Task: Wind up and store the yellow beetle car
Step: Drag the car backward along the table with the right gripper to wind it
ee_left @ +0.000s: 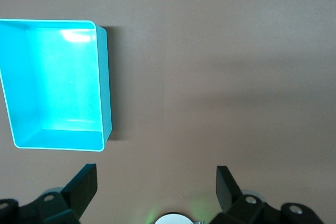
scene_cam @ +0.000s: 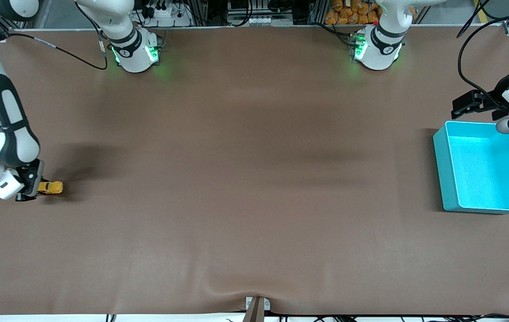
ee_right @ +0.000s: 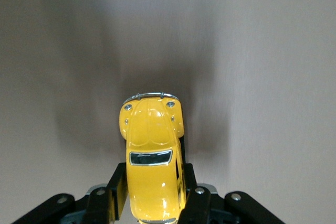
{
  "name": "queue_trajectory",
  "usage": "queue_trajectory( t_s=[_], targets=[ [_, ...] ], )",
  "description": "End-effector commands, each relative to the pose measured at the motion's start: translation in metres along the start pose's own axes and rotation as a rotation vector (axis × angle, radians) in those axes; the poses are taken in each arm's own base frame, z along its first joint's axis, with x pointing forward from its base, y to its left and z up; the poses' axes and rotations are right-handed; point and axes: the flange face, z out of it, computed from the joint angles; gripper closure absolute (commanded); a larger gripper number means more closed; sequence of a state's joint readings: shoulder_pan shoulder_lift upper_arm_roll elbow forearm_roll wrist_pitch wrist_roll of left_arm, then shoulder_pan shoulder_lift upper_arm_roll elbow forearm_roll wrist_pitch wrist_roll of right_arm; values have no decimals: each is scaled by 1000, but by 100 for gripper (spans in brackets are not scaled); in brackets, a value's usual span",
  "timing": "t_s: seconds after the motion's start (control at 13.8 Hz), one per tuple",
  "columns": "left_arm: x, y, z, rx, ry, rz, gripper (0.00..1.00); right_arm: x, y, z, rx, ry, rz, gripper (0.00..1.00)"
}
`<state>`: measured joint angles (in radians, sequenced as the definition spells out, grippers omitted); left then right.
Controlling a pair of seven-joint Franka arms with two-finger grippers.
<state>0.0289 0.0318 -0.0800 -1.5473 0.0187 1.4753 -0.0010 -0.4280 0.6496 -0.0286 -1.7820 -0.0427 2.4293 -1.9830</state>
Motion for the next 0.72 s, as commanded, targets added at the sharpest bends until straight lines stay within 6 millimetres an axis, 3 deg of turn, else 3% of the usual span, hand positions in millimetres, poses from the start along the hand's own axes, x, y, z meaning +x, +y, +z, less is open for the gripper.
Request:
queue_trajectory(
  t_s=[0.0, 0.22, 0.29, 0.36, 0.65],
  targets=[
    [0, -1, -1, 20, 3, -9, 0, -38, -19, 58, 64, 22, -35, 77],
    [0, -2, -1, 19, 3, -11, 0, -72, -21, 67, 49, 16, -59, 74],
    [0, -2, -1, 19, 1, -11, 0, -80, -21, 67, 42, 11, -55, 57],
    [0, -2, 0, 20, 0, -11, 0, -86, -22, 65, 37, 8, -47, 1],
    [1, -2, 1, 18, -2, -10, 0, -98, -18, 52, 15, -1, -30, 0]
  ],
)
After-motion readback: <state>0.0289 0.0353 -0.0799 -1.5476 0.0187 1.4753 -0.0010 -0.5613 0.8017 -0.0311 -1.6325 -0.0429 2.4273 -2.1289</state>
